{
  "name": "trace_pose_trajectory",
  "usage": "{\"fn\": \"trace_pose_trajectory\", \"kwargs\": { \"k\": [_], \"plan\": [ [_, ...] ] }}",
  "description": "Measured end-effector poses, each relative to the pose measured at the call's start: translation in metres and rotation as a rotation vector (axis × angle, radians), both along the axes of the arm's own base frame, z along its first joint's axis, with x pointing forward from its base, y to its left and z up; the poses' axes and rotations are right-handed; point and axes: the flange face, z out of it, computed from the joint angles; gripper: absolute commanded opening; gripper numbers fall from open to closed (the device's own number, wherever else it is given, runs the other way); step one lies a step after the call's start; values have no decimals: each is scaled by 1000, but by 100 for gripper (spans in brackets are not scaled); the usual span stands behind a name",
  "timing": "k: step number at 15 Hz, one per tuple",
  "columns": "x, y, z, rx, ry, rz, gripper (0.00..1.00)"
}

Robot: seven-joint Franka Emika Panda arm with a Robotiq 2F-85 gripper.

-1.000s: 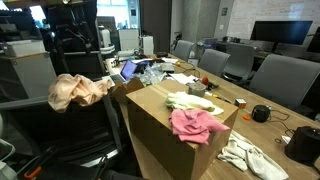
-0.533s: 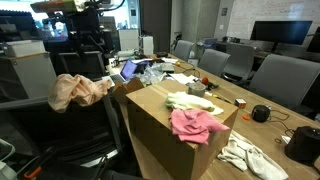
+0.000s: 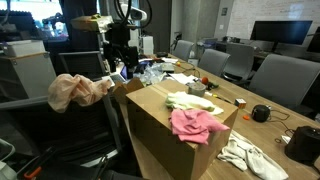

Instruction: Pick up two clothes from the box and put them on the chair's headrest

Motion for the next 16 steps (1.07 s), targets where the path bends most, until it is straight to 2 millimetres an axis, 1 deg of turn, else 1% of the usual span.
{"fn": "trace_pose_trajectory", "kwargs": {
  "k": [3, 9, 16],
  "plan": [
    [15, -19, -18, -20, -48, -85, 100],
    [54, -51, -58, -89, -130, -208, 100],
    [95, -86, -88, -212, -124, -334, 100]
  ]
}}
